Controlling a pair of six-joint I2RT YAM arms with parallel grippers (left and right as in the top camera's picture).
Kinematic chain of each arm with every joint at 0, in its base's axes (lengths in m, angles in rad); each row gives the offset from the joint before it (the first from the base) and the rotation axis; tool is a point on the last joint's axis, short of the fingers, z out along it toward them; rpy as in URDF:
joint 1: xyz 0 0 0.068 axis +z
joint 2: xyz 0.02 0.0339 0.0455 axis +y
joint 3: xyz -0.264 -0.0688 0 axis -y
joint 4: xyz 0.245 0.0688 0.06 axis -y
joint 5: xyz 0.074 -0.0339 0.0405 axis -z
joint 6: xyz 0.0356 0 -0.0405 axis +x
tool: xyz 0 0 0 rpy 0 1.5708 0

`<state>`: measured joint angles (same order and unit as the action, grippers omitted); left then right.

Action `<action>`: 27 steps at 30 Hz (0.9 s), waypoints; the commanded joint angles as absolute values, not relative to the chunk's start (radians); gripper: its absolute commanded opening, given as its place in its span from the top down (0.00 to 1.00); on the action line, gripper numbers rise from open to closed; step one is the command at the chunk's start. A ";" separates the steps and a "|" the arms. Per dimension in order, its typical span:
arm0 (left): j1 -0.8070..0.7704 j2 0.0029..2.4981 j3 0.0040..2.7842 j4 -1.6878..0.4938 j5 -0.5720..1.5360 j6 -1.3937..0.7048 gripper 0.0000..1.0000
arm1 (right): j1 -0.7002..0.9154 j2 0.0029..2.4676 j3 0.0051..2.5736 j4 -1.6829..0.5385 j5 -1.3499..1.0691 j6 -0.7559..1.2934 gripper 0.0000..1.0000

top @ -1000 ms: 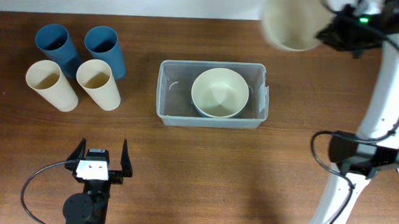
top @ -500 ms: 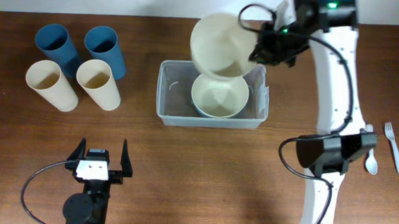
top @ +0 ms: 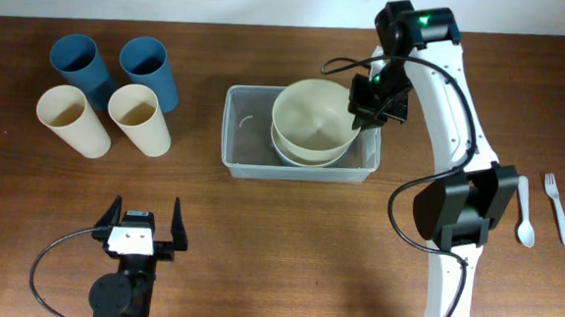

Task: Pack container
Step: 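Lower the second cream bowl onto the stacked bowls and release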

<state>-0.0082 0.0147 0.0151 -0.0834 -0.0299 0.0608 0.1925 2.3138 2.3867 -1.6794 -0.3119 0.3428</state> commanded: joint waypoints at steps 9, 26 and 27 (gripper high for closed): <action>-0.010 0.008 0.009 -0.083 -0.019 0.073 0.00 | 0.190 2.297 2.285 -1.573 -0.291 0.300 0.96; -0.010 0.008 0.009 -0.083 -0.019 0.073 0.00 | 0.189 2.297 2.279 -1.514 -0.292 0.292 0.78; -0.010 0.008 0.009 -0.083 -0.019 0.073 0.00 | 0.189 2.297 2.279 -1.514 -0.295 0.292 0.78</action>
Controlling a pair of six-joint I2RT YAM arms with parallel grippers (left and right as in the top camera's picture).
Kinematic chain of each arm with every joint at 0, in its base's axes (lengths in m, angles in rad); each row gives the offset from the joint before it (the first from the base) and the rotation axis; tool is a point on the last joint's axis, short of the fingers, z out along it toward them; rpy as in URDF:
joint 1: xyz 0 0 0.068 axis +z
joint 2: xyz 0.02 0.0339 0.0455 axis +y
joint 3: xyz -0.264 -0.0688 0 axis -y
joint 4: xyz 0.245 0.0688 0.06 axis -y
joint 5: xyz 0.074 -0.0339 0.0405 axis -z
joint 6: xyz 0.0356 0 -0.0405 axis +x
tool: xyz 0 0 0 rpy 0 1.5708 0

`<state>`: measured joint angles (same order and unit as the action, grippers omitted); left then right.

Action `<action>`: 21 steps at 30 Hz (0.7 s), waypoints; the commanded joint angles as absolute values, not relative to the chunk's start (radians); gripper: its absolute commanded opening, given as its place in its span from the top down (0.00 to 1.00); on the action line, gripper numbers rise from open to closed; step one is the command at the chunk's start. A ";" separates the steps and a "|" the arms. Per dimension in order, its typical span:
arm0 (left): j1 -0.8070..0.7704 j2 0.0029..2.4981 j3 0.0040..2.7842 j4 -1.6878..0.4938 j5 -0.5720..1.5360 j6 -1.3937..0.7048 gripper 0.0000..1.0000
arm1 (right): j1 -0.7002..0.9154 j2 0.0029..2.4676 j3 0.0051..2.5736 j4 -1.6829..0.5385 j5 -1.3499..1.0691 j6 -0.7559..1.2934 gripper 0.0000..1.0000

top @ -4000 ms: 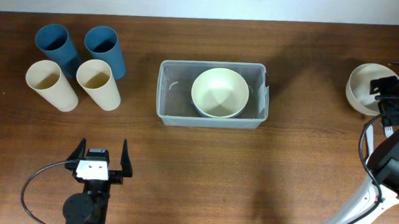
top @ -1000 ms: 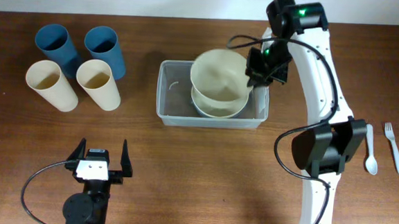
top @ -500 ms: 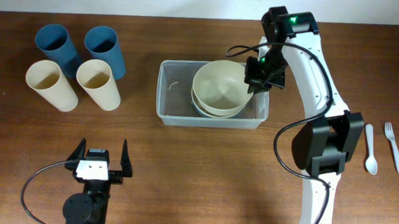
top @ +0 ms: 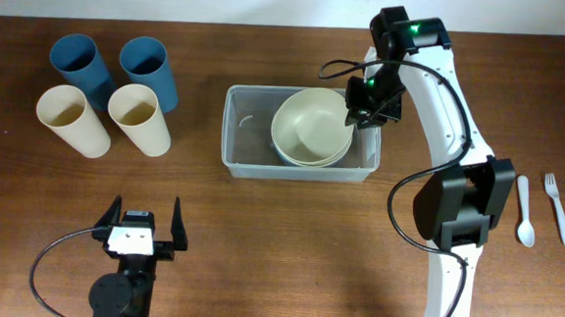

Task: Pack container
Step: 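Lower the second cream bowl onto the stacked bowls and release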

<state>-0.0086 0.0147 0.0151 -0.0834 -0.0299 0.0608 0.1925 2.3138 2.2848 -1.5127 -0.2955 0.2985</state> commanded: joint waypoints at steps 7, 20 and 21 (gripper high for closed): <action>-0.010 0.008 0.009 -0.083 -0.019 0.073 0.00 | 0.188 2.297 2.280 -1.509 -0.272 0.292 0.80; -0.010 0.008 0.009 -0.083 -0.019 0.073 0.00 | 0.188 2.297 2.264 -1.495 -0.194 0.292 0.96; -0.010 0.008 0.009 -0.083 -0.019 0.073 0.00 | 0.188 2.297 2.259 -1.491 -0.194 0.292 0.96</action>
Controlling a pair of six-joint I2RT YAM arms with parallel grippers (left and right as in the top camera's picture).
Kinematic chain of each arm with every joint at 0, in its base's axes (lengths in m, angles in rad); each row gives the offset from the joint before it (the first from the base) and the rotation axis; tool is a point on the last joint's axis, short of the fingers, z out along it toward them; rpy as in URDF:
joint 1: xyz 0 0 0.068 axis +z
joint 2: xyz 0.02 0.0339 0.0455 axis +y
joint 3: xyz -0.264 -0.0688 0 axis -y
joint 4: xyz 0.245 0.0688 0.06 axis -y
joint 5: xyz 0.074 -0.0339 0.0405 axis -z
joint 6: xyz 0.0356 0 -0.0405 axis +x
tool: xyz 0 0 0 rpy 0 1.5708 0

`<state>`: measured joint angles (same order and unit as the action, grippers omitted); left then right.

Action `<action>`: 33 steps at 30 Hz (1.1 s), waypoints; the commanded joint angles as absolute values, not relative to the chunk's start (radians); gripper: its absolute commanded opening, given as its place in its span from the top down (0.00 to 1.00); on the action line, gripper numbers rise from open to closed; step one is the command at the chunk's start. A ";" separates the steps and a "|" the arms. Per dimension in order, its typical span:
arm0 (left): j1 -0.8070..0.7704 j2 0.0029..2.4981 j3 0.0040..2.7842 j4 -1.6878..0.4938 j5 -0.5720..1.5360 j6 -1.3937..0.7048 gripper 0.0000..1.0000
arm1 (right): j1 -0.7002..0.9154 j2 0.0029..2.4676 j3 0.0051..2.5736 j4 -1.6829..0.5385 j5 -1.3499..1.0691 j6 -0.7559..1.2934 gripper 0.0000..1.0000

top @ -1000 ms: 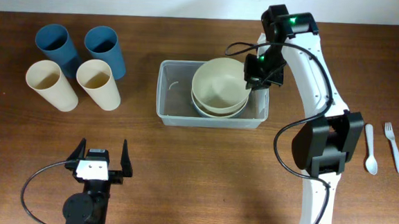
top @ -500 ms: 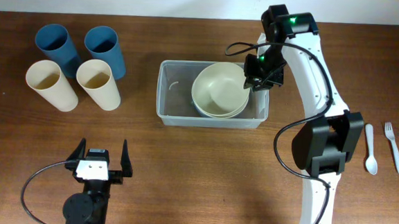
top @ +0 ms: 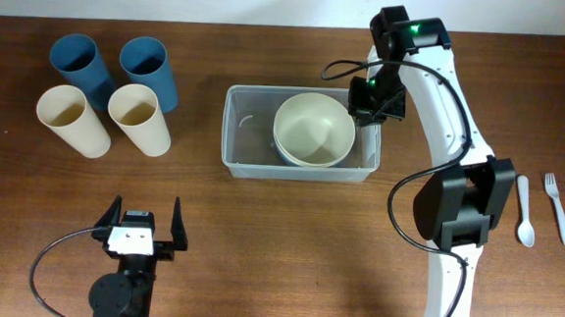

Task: Pack container
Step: 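Lower the second cream bowl onto the stacked bowls and release, then move the right gripper over the white fork and spoon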

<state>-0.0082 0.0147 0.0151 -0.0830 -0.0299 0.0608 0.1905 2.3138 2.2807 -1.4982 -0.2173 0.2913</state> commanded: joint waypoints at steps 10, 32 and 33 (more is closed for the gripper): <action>-0.010 0.008 0.009 -0.083 -0.019 0.073 0.00 | 0.183 2.295 2.317 -1.488 -0.194 0.292 0.84; -0.010 0.008 0.009 -0.083 -0.019 0.073 0.00 | -0.379 2.200 2.742 -1.699 -0.139 0.291 0.01; -0.010 0.008 0.009 -0.083 -0.019 0.073 0.00 | -0.408 2.193 2.733 -1.699 -0.179 0.291 0.01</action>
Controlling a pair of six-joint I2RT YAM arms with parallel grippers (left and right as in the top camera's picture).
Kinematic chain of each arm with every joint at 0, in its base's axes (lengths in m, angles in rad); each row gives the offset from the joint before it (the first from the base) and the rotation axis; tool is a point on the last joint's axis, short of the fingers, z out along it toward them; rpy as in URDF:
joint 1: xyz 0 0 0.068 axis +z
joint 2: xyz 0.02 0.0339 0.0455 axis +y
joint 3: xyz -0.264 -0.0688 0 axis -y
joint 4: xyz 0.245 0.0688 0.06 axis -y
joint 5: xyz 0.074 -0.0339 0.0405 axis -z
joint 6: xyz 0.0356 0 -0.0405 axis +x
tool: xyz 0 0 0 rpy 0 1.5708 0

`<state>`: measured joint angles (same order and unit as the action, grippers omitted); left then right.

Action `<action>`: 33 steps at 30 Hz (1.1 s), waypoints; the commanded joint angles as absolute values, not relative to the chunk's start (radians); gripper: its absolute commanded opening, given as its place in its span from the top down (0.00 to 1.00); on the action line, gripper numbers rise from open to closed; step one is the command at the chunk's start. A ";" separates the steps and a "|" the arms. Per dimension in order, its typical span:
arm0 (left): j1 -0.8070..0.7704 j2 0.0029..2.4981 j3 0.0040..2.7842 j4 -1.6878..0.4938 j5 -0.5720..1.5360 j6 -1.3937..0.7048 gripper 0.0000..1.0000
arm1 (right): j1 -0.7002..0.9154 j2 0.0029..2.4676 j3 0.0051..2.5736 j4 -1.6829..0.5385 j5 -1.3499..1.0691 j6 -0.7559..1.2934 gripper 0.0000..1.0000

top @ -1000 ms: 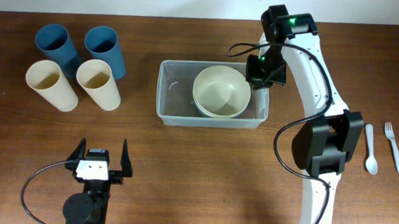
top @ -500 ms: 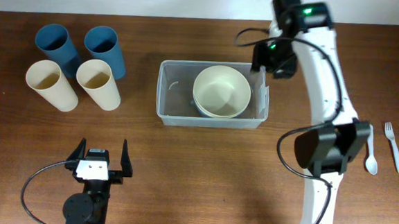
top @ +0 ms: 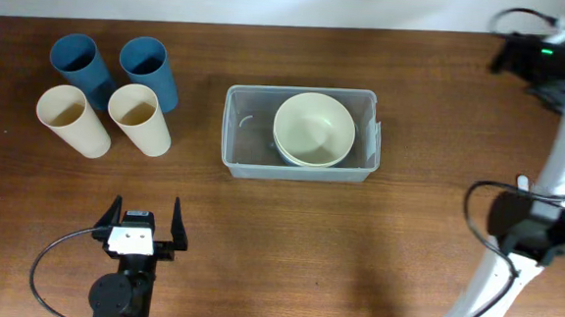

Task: Pack container
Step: 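Move the right gripper over the white fork and spoon, then raise the left gripper and move it toward the front cream cup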

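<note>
A clear plastic container (top: 237,126) stands mid-table in the overhead view. Inside it, on its right side, two cream bowls (top: 314,129) sit nested one in the other, with nothing touching them. My right gripper (top: 506,52) is far off at the back right corner of the table, dark and small, and its jaws cannot be made out. My left gripper (top: 144,221) rests near the front left, open with nothing between its fingers.
Two blue cups (top: 149,64) and two cream cups (top: 140,117) stand in a group at the back left. The right arm's white link runs along the table's right edge, covering the cutlery there. The container's left half holds nothing.
My right gripper was at the container's right rim beside the top bowl. It is now at the far back right corner, and the bowl stays nested in the container. The left arm has not moved.
First my right gripper held a cream bowl tilted over the bowl in the container. Then the bowl was lower, still tilted. After that it lay flat in the lower bowl with the gripper still at its rim. Now the gripper is away.
</note>
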<state>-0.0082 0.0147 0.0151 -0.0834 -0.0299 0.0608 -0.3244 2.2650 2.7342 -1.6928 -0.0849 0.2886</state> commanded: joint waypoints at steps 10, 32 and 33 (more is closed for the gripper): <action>-0.010 0.008 0.009 -0.083 -0.019 0.073 0.00 | -0.519 2.170 2.529 -1.699 0.022 0.284 0.01; -0.010 0.008 0.009 -0.080 -0.046 0.077 0.00 | -0.646 2.172 2.366 -1.657 0.057 0.296 0.01; -0.010 0.008 0.009 -0.080 -0.046 0.077 0.00 | -0.646 2.172 2.366 -1.657 0.057 0.296 0.01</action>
<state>-0.0086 0.0147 0.0151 -0.0830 -0.0341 0.0608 -0.6510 2.1853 2.3718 -1.6604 0.0448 0.2886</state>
